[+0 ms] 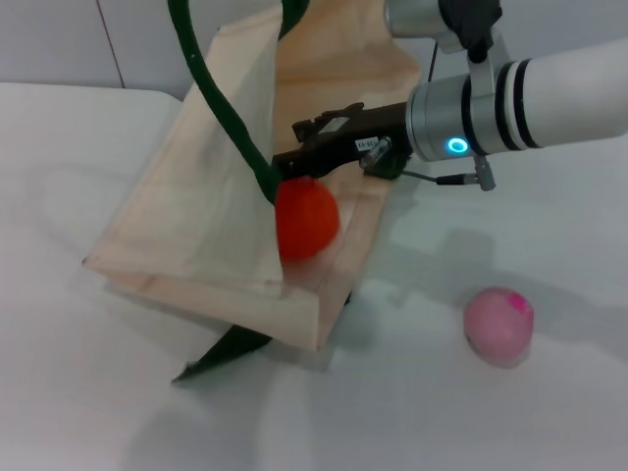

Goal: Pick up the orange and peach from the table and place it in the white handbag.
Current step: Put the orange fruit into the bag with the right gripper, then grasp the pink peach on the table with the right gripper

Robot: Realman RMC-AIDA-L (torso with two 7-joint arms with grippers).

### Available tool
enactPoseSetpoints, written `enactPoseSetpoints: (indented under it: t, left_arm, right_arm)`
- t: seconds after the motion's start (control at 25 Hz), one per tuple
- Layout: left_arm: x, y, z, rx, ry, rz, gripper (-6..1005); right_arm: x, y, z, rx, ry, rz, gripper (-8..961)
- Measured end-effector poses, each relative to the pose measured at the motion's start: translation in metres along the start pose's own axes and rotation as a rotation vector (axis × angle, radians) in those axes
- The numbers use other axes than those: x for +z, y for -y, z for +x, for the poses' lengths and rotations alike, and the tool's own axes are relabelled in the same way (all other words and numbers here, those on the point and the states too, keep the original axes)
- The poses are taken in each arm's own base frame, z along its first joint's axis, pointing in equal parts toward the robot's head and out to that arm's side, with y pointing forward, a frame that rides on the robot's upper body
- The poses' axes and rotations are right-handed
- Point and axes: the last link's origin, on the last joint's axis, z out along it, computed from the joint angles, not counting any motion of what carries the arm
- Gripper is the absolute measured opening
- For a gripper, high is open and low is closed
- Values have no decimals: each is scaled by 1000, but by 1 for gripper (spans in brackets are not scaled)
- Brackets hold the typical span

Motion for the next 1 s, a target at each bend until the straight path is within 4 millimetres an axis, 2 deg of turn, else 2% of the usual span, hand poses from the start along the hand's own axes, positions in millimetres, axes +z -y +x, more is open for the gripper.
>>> enactPoseSetpoints:
  t: [0.16, 0.36, 0.52, 0.72, 1.0]
  left_arm:
    - [0, 1, -3, -1, 8, 4, 123]
    - [0, 3, -15, -14, 39, 13, 123]
    - [-1, 5, -23, -28, 60, 23, 123]
    - [-1, 7, -30, -32, 81, 33, 123]
    - [-1, 8, -33, -30, 94, 41, 123]
  right_arm:
    - [-1, 2, 3, 9, -10, 7, 888]
    - [-14, 19, 12, 57, -39, 55, 888]
    - [-35, 38, 23, 108, -42, 97, 888]
    - [-71, 64, 39, 176, -40, 163, 888]
    - [-121, 79, 52, 211, -21, 246, 889]
